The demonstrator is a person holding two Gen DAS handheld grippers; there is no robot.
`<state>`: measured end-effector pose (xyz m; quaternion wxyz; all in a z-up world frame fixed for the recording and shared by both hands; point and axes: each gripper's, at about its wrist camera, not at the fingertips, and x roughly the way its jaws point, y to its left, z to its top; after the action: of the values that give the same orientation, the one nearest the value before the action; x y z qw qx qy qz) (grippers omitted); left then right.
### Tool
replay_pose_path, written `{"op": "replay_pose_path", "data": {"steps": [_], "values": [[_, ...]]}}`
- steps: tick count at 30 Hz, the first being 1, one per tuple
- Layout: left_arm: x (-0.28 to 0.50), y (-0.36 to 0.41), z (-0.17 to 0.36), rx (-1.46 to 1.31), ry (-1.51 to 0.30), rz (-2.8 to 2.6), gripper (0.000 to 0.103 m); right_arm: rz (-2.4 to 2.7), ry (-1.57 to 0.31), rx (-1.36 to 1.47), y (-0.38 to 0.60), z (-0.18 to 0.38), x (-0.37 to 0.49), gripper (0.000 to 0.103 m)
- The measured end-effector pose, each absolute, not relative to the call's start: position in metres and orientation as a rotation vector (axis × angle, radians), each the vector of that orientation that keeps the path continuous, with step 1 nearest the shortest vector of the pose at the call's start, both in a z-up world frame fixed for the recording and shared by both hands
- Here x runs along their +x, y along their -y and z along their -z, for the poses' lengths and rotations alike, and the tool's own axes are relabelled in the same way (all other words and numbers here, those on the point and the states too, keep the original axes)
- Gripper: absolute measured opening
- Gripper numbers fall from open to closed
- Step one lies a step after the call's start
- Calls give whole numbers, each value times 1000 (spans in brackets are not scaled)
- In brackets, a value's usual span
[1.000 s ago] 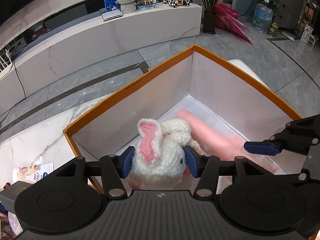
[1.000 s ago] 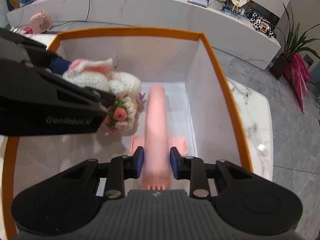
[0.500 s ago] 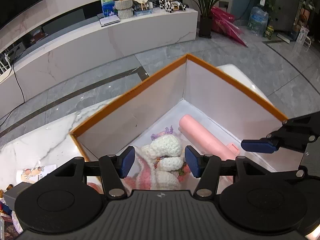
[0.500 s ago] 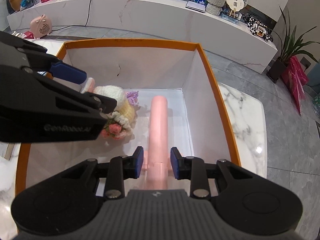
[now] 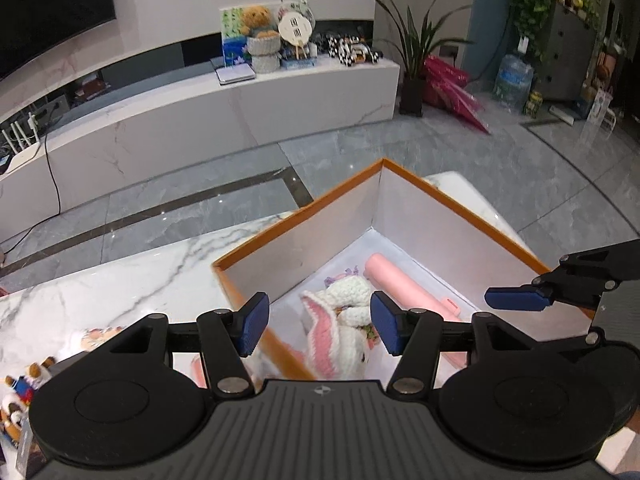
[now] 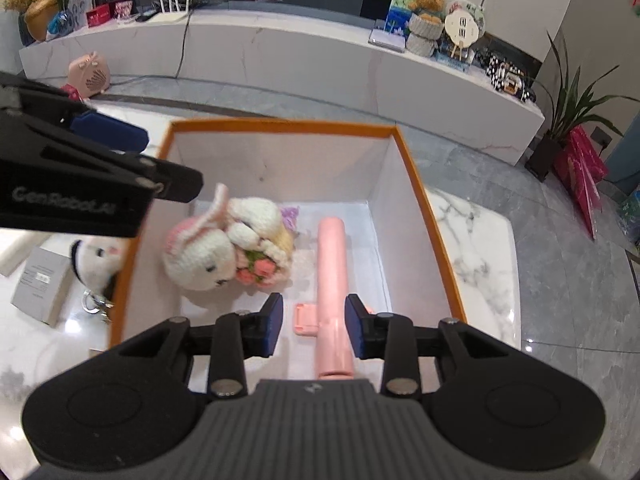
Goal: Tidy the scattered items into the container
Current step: 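Move both tools back over the table toward the remaining items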
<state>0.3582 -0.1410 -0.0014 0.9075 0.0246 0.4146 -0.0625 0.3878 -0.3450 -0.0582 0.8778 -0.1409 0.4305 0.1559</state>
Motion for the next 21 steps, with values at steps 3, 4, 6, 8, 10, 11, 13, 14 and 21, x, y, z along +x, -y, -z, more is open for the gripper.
{"op": "replay_pose_path", "data": {"steps": [3,4,6,8,10,11,13,14,21], "values": [[347,129,-8,35,-837,120,67,-329,-877,-292,339,49,377,37],[342,124,-12,22,-828,118,67,-331,-870,-293,337,46,373,37],[334,115,-18,-4,-806,114,67,-337,-855,-295,332,40,364,38],[324,109,-25,-19,-786,110,67,-343,-836,-292,328,34,355,39],[314,100,-31,-25,-763,102,67,-346,-815,-285,326,28,346,42],[310,95,-33,-26,-752,97,67,-345,-805,-279,325,26,341,44],[300,86,-37,-36,-727,86,67,-348,-786,-269,322,22,331,45],[295,81,-38,-46,-714,83,68,-350,-776,-267,319,21,326,46],[258,32,-40,-175,-617,73,73,-375,-702,-232,304,12,293,59]]}}
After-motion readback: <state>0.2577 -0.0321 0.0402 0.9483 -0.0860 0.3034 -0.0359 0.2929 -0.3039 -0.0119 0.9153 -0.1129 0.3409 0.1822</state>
